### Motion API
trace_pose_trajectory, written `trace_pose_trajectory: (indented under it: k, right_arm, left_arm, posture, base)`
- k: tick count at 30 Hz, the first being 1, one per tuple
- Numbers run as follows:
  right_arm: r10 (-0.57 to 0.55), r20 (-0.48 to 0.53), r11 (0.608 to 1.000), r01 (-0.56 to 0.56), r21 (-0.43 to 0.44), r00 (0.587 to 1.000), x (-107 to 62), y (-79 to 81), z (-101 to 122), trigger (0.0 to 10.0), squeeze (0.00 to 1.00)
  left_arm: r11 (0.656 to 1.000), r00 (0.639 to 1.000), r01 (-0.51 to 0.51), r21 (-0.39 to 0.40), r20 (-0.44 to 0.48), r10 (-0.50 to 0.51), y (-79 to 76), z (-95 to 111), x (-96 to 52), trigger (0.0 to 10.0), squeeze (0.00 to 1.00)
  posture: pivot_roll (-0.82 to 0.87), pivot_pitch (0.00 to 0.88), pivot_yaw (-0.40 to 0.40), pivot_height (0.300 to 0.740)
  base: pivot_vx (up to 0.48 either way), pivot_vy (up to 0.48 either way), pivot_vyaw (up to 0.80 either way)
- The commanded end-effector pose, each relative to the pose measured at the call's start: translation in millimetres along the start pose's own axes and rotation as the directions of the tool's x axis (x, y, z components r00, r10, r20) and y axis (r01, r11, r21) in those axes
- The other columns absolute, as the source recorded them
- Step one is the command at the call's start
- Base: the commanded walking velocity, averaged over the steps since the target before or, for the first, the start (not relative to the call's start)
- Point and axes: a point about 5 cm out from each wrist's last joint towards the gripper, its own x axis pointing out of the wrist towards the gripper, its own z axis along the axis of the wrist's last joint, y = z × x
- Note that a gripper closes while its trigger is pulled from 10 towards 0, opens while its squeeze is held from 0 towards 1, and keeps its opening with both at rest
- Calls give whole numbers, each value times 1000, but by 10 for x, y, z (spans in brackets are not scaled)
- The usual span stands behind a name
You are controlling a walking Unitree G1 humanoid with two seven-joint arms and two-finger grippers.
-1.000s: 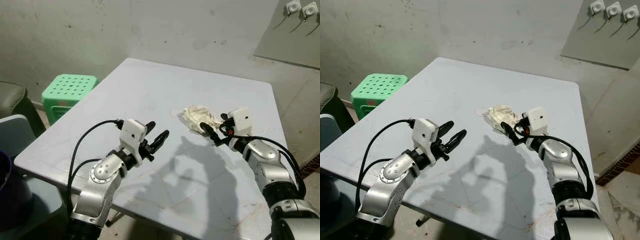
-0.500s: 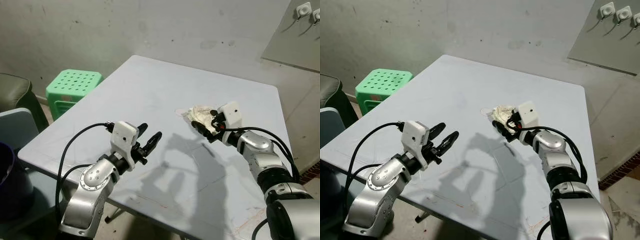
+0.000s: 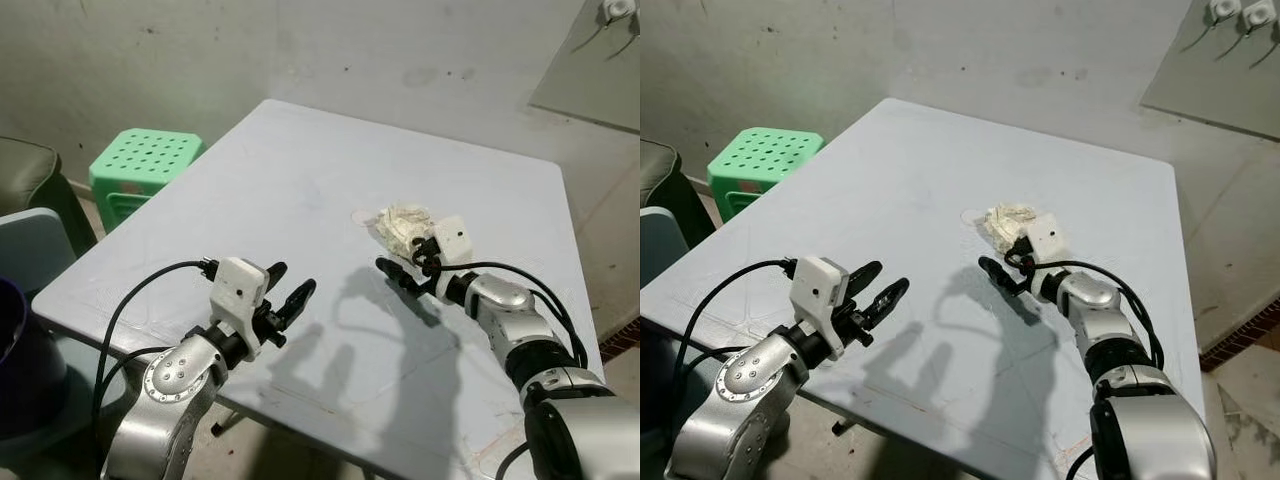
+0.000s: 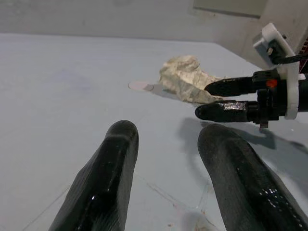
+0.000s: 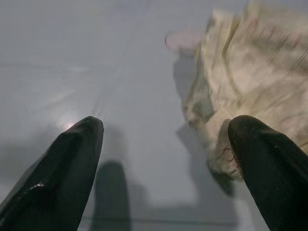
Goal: Picking trash to rubbish bin
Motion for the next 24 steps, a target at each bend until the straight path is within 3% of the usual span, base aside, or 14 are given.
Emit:
trace_pose_trajectory:
  k: [1,5,6,7,24]
  right_arm:
    - [-12,-8,1000,12,20,1000,0,-26,14,10000,0]
    - [-30,-28,999,31,38,999,-2,-23,-33,10000,0]
    - [-29,-28,998,31,53,999,1,-15,-42,5451,0]
    - [-72,-24,996,73,53,997,4,-23,-51,0,0]
    - [-29,66,997,25,66,997,-37,4,-57,0,0]
  left_arm:
    - [1000,1000,-1,-1,-3,1,-19,20,-33,10000,0]
    - [1000,1000,-5,-7,-23,5,-45,9,-83,10000,0]
    - [1000,1000,-4,-11,-28,4,-50,5,-98,10000,0]
    - [1000,999,-4,-15,-36,4,-57,6,-125,10000,0]
    - [1000,998,-24,-1,-50,24,-13,22,-120,10000,0]
  posture:
    - [87,147,-64,740]
    - [88,173,-58,740]
    - [88,183,-55,740]
    - [88,189,-53,740]
    - [79,182,-46,740]
  base:
    - [0,0,0]
    - [0,0,0]
    - [0,0,0]
    - [0,0,0]
    - [0,0,0]
